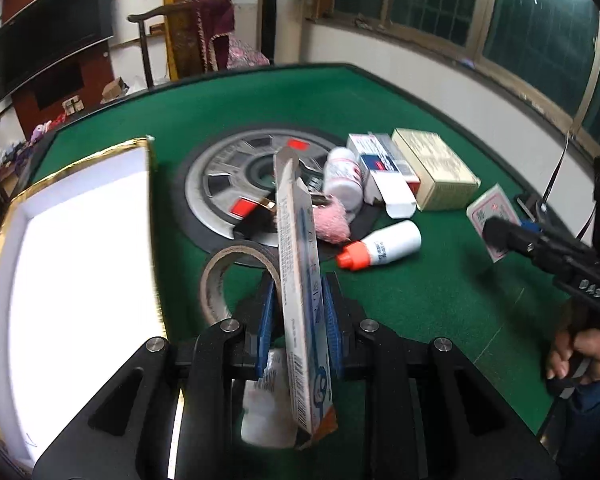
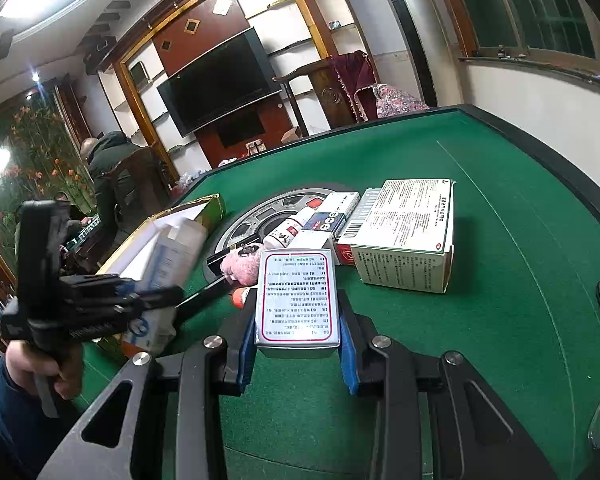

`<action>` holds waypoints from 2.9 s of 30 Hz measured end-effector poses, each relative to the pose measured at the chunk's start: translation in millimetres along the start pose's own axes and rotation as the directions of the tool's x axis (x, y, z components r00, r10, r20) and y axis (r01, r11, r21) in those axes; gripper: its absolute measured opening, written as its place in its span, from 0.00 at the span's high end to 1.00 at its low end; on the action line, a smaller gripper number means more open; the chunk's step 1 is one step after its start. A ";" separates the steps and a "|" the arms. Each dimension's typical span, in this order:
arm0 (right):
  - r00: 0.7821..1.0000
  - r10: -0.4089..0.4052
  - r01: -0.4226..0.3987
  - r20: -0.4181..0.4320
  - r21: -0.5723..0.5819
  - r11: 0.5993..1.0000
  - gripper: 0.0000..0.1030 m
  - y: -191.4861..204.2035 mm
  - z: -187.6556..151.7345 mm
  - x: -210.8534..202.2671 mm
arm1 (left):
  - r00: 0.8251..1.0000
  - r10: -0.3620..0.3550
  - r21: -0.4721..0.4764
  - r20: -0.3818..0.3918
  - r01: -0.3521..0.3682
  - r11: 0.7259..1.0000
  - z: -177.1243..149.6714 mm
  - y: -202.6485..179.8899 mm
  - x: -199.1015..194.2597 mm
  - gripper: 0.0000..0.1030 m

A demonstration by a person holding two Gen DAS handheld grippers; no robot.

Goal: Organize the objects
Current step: 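Lift the ointment box with the left tool while the right tool carries the medicine box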

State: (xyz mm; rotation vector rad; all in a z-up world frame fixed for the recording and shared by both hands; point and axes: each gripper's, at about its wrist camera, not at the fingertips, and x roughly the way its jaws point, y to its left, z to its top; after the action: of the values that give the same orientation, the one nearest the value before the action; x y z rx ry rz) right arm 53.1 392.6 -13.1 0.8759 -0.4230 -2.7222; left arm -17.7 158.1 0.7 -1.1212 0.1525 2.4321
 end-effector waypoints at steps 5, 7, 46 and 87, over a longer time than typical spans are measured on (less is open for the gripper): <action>1.000 -0.006 0.006 -0.006 0.000 1.000 0.67 0.3 -1.4 3.0 | 0.999 -0.034 -0.039 0.027 0.035 0.999 -3.8 17.8 -18.7 0.78; 1.000 -0.005 0.005 -0.007 0.000 1.000 0.67 -0.4 -2.1 3.4 | 0.997 -0.067 -0.060 0.029 0.069 0.996 -4.5 24.3 -22.7 0.78; 1.000 -0.005 0.005 -0.001 -0.026 1.000 0.67 3.5 -2.3 3.8 | 0.984 -0.162 -0.076 0.080 0.168 0.983 -4.9 31.3 -46.4 0.83; 1.000 0.011 -0.011 -0.017 0.005 1.000 0.67 -2.0 -2.8 12.4 | 0.974 -0.197 -0.123 0.109 0.210 0.970 -0.6 46.0 -55.1 0.83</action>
State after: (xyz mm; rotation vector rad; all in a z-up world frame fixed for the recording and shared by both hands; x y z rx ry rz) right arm 44.8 389.9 -22.5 0.8952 -0.4296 -2.7026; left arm -6.7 97.2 37.3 -1.0190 -0.1520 2.3330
